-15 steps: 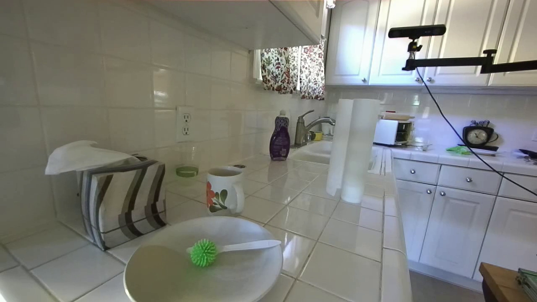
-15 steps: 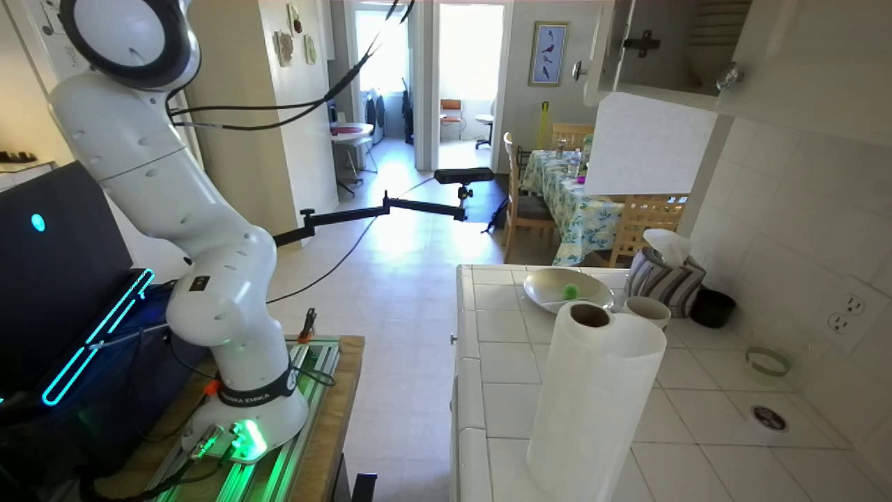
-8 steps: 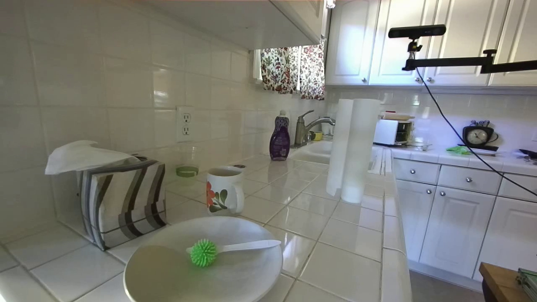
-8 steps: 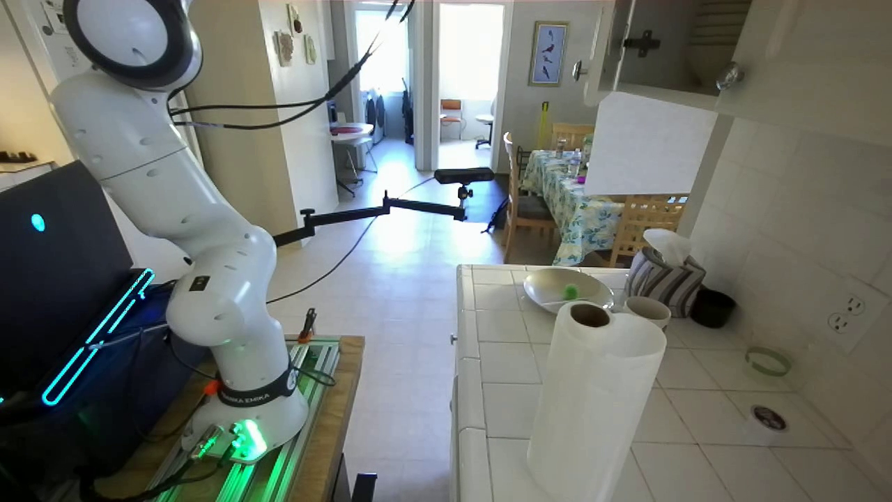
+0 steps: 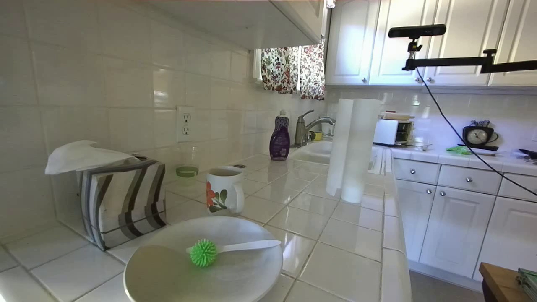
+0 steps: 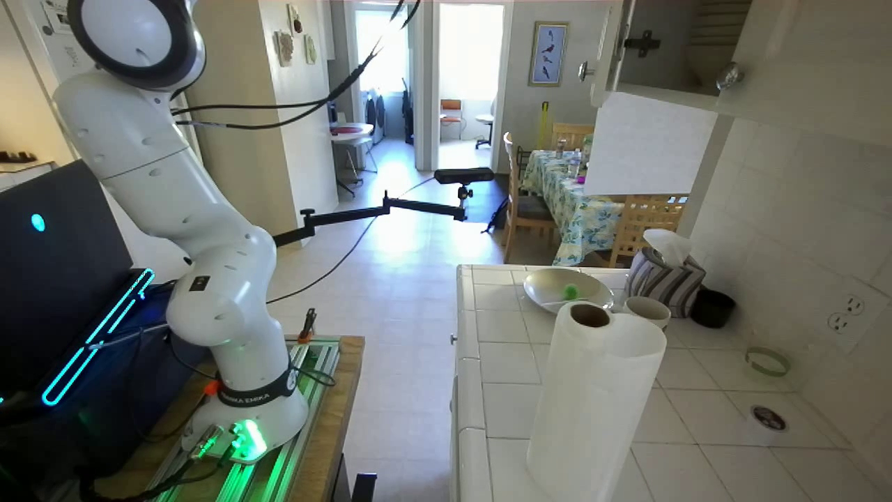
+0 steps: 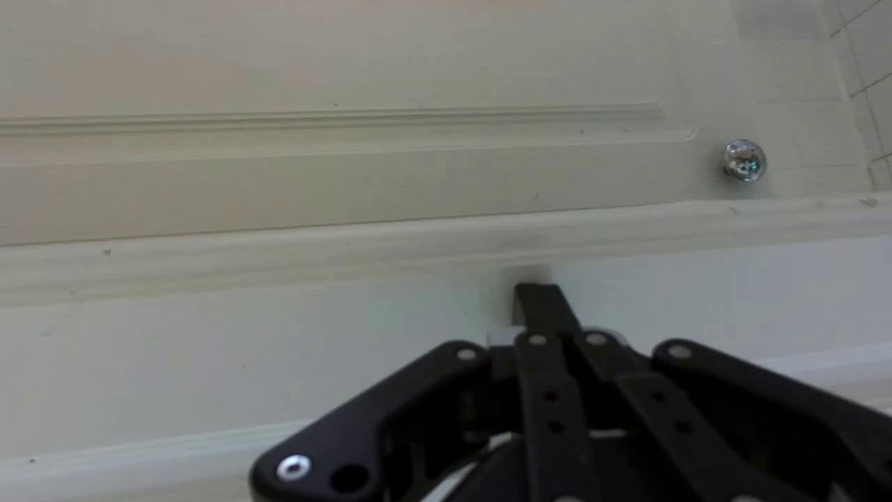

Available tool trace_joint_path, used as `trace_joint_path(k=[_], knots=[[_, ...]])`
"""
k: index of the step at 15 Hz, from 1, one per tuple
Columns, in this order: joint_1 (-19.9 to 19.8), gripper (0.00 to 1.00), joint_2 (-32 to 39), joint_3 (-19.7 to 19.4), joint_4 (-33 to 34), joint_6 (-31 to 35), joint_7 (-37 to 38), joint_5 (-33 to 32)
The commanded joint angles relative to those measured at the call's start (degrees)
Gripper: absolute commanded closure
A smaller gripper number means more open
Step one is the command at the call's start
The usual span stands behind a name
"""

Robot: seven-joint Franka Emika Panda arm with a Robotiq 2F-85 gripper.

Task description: Close the cabinet door.

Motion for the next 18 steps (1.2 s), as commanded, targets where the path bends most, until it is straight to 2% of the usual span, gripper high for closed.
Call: trace_joint_path(k=[1, 6, 10, 11, 12, 15, 18], knots=[[0.01, 1.0, 3.1, -1.85, 3.21, 2.2, -0.93, 0.98], [-0.14, 1.0, 5.76, -4.2, 4.9, 6.05, -1.85, 2.49], [-0.47, 1.0, 7.22, -4.9, 5.65, 6.65, -2.07, 2.7], [-0.41, 1.0, 7.17, -4.64, 5.88, 4.08, -3.18, 3.27], [0.04, 0.99, 7.17, -4.02, 6.74, -2.1, -7.25, 5.77], [0.38, 0.99, 5.9, -4.18, 7.1, -11.73, -12.84, 11.12], [0.57, 1.0, 5.58, -5.48, 8.46, -18.01, -16.26, 20.07]])
